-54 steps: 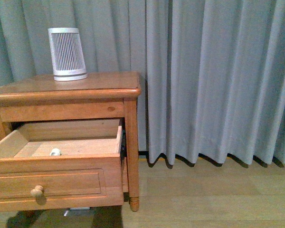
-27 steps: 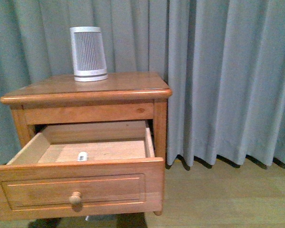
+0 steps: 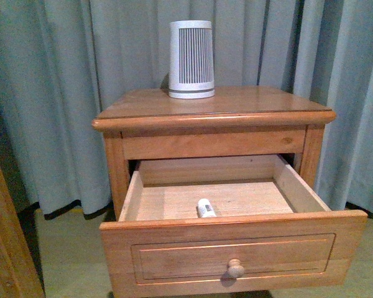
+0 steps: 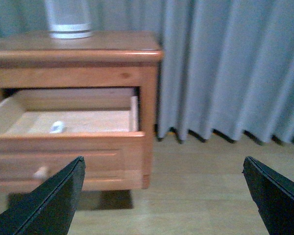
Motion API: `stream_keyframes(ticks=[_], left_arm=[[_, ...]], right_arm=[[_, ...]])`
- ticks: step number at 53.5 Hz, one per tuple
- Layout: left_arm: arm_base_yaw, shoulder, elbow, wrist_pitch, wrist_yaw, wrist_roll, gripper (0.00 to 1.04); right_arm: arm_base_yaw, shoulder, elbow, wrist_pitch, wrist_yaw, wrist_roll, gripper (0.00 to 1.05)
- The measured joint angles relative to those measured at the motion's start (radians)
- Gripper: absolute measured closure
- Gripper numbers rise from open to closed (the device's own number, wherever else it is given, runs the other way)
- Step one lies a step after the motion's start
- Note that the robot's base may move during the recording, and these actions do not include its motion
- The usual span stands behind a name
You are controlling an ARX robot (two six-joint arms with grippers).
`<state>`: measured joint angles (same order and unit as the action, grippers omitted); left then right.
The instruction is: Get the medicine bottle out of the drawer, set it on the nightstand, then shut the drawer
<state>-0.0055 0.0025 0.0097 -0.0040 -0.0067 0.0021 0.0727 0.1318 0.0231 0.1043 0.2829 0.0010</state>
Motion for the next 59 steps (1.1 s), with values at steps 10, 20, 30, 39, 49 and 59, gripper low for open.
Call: stream_keyframes(ticks=[10, 20, 30, 39, 49, 59], left_arm=[[0.000, -0.001, 0.000, 0.000, 0.004, 0.000, 0.07], [0.000, -0.001, 0.000, 0.000, 0.003, 0.000, 0.07], [0.000, -0.001, 0.000, 0.000, 0.004, 0.000, 0.07], [0.000, -0.001, 0.000, 0.000, 0.004, 0.000, 0.07], [0.000, -0.001, 0.000, 0.000, 0.004, 0.000, 0.07], [0.000, -0.001, 0.000, 0.000, 0.003, 0.000, 0.07]], right_arm=[[0.035, 0.603, 0.237, 0.336, 0.125, 0.032, 0.07], [0.103, 1.162, 0.649, 0.190, 0.038, 0.143, 0.07], [0.161, 1.540, 0.988, 0.074, -0.011, 0.227, 0.07], [0.201, 1.775, 1.192, 0.001, -0.050, 0.270, 0.07], [0.244, 1.992, 1.397, -0.055, -0.070, 0.288, 0.07], [0.283, 2.229, 1.685, -0.153, -0.058, 0.288, 0.07]])
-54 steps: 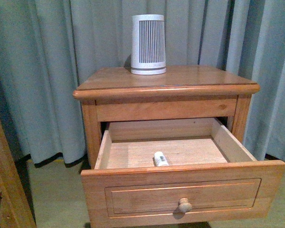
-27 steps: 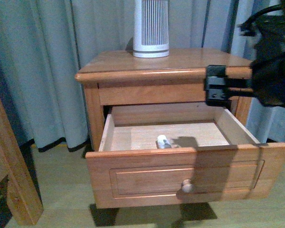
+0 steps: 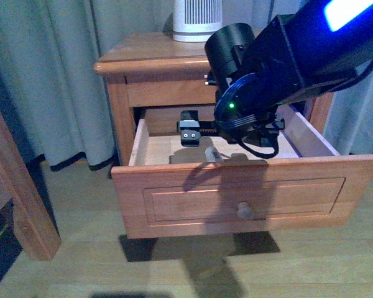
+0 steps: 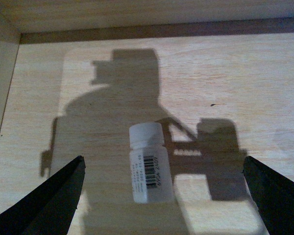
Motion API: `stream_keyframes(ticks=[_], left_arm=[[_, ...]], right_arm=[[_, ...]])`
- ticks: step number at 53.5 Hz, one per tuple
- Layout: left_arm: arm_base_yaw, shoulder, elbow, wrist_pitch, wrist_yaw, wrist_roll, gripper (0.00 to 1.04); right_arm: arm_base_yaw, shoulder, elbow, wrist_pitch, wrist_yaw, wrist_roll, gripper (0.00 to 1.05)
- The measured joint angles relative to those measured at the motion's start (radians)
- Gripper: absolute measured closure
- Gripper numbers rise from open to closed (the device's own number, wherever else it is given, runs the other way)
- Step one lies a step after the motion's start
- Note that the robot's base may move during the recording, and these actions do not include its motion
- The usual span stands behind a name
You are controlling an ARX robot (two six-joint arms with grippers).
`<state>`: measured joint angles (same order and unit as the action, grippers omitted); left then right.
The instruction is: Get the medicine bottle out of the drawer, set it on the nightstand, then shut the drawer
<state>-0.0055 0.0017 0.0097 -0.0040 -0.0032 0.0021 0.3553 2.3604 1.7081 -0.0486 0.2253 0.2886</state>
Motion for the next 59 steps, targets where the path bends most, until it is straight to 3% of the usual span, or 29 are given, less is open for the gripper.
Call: stream_keyframes(ticks=[15, 40, 59], left_arm=[[0.000, 0.000, 0.000, 0.000, 0.000, 0.000, 0.07], [0.000, 0.000, 0.000, 0.000, 0.000, 0.000, 0.07], [0.000, 0.000, 0.000, 0.000, 0.000, 0.000, 0.07]], right_arm=[[0.011, 0.196, 0.261, -0.159, 0.002, 0.013, 0.07], [0.018, 0.227, 0.311, -0.247, 0.018, 0.033, 0.73], [0.021, 0.123, 0.230, -0.260, 0.017, 0.090, 0.74]])
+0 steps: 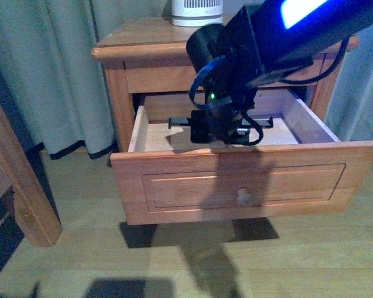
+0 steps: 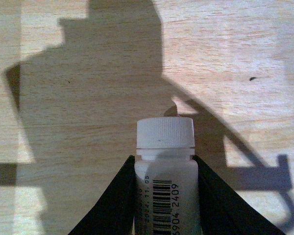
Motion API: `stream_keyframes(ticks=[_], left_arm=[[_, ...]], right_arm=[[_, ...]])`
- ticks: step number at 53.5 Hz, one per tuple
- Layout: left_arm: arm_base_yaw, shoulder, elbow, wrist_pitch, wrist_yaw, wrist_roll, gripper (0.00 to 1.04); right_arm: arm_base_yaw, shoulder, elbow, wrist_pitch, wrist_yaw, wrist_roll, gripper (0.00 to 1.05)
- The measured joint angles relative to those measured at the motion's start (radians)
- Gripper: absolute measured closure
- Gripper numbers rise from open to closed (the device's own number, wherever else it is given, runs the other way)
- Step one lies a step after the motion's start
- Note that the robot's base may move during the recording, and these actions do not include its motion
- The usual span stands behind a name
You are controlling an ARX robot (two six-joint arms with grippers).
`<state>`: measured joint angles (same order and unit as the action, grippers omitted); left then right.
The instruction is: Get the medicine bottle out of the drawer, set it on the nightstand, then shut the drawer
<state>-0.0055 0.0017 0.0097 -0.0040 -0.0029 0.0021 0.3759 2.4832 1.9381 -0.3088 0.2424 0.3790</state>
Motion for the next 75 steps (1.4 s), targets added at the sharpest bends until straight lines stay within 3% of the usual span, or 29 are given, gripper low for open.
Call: stream_keyframes(ticks=[10, 20, 31, 38, 44, 58, 60, 66, 75], left_arm=[[0.000, 0.000, 0.000, 0.000, 0.000, 0.000, 0.07], [0.000, 0.000, 0.000, 0.000, 0.000, 0.000, 0.07], [0.000, 0.000, 0.000, 0.000, 0.000, 0.000, 0.07], [0.000, 0.000, 0.000, 0.000, 0.000, 0.000, 0.07], [0.000, 0.000, 0.000, 0.000, 0.000, 0.000, 0.07], [0.000, 0.000, 0.000, 0.000, 0.000, 0.000, 0.07], [0.000, 0.000, 0.000, 0.000, 0.000, 0.000, 0.07], [0.000, 0.000, 0.000, 0.000, 0.000, 0.000, 0.07], [0.000, 0.000, 0.000, 0.000, 0.000, 0.000, 0.07]], right_arm=[[0.018, -0.214, -0.093, -0.077, -0.034, 0.086, 0.74], [0.002, -0.378, -0.056, -0.095, 0.033, 0.070, 0.74], [-0.116, -0.332, 0.195, -0.112, 0.103, -0.039, 0.74], [-0.186, -0.173, 0.463, -0.212, 0.117, -0.098, 0.74], [-0.211, -0.018, 0.681, -0.299, 0.136, -0.126, 0.74], [-0.243, 0.171, 0.892, -0.331, 0.193, -0.165, 0.75], [-0.248, 0.175, 0.903, -0.324, 0.197, -0.172, 0.71], [-0.264, 0.198, 0.942, -0.270, 0.200, -0.193, 0.43], [-0.263, 0.138, 0.760, -0.120, 0.179, -0.197, 0.17]])
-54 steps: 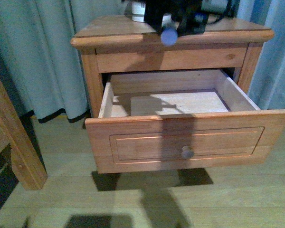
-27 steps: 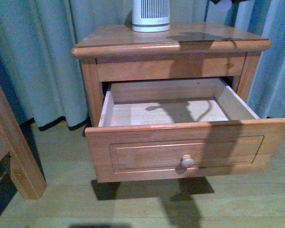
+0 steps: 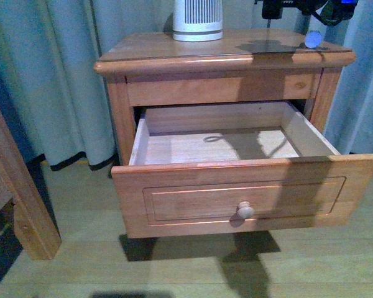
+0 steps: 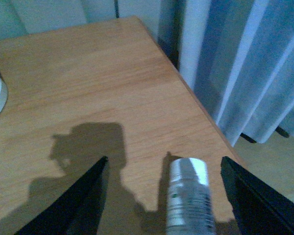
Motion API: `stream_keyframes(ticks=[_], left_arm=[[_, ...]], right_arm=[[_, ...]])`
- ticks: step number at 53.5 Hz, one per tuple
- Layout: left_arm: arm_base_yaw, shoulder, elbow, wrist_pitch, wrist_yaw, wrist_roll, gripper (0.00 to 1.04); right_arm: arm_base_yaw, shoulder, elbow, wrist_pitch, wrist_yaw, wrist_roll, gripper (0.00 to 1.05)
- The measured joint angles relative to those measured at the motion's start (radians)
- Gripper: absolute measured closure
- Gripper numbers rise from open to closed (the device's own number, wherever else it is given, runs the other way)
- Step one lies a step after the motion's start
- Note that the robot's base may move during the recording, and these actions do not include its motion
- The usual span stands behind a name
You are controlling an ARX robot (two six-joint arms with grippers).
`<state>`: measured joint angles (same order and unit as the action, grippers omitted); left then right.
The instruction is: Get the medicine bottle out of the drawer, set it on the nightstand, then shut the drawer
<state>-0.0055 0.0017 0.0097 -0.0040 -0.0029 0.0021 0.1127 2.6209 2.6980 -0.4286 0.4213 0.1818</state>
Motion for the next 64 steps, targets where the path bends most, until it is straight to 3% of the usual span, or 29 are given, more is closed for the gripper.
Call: stream_keyframes(ticks=[5, 23, 35, 45, 56, 64], left_arm=[[0.000, 0.000, 0.000, 0.000, 0.000, 0.000, 0.07], [0.000, 0.000, 0.000, 0.000, 0.000, 0.000, 0.07], [0.000, 0.000, 0.000, 0.000, 0.000, 0.000, 0.07], [0.000, 0.000, 0.000, 0.000, 0.000, 0.000, 0.07], [0.000, 0.000, 0.000, 0.000, 0.000, 0.000, 0.07], [0.000, 0.000, 0.000, 0.000, 0.000, 0.000, 0.07]], right_arm=[[0.001, -0.050, -0.109, 0.060, -0.020, 0.001, 0.05], [0.003, -0.491, -0.682, 0.467, -0.073, -0.021, 0.07], [0.022, -1.048, -1.469, 0.626, -0.078, 0.079, 0.07], [0.115, -1.333, -1.979, 0.723, -0.077, 0.130, 0.07], [0.188, -1.268, -2.320, 0.885, -0.114, 0.220, 0.07], [0.198, -1.071, -2.338, 1.044, -0.119, 0.241, 0.07]])
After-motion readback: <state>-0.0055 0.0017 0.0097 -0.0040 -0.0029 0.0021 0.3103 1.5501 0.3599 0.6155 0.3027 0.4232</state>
